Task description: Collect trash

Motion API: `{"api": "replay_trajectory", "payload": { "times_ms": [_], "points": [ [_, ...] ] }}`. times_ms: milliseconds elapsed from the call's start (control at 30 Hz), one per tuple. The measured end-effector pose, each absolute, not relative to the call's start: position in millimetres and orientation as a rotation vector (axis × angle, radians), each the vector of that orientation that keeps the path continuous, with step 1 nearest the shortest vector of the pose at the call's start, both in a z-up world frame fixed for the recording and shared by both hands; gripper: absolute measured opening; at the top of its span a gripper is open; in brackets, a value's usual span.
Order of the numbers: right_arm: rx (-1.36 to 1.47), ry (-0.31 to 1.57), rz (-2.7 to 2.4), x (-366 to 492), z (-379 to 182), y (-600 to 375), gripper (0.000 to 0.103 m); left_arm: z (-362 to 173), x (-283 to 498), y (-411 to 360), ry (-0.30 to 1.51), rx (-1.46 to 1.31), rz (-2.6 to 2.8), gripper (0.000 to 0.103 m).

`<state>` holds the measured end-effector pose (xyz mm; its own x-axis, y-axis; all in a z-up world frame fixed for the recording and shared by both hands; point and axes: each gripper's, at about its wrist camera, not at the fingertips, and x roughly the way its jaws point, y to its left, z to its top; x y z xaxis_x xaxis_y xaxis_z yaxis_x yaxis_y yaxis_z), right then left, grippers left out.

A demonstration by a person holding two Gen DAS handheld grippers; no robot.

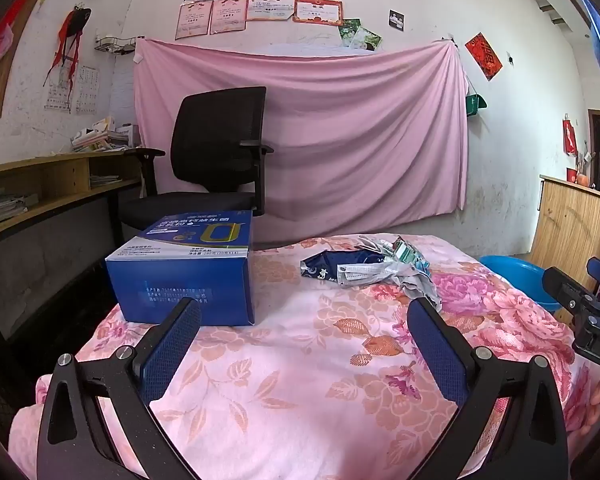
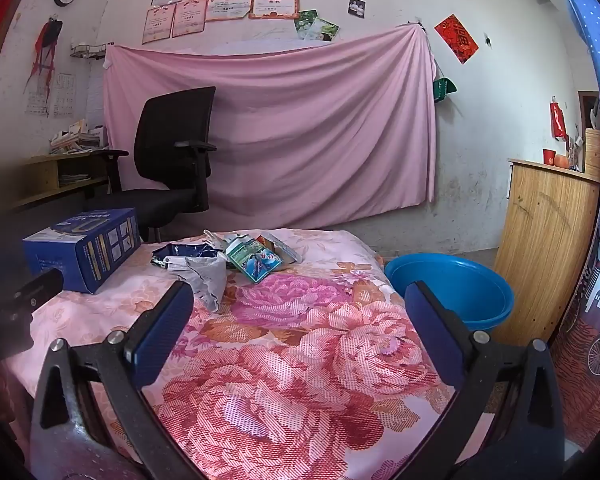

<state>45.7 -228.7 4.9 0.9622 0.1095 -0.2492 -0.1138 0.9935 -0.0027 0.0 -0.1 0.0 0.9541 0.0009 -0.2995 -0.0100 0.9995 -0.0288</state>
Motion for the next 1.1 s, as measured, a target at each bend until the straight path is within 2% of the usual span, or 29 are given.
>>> {"api": "replay_trajectory", "payload": {
  "times_ms": [1100],
  "points": [
    [-0.017, 0.253, 0.113, 45.2, 5.0, -228.8, 0.103, 1.0, -2.4, 2.4, 0.299, -0.027, 0.008, 0.101]
  ]
}}
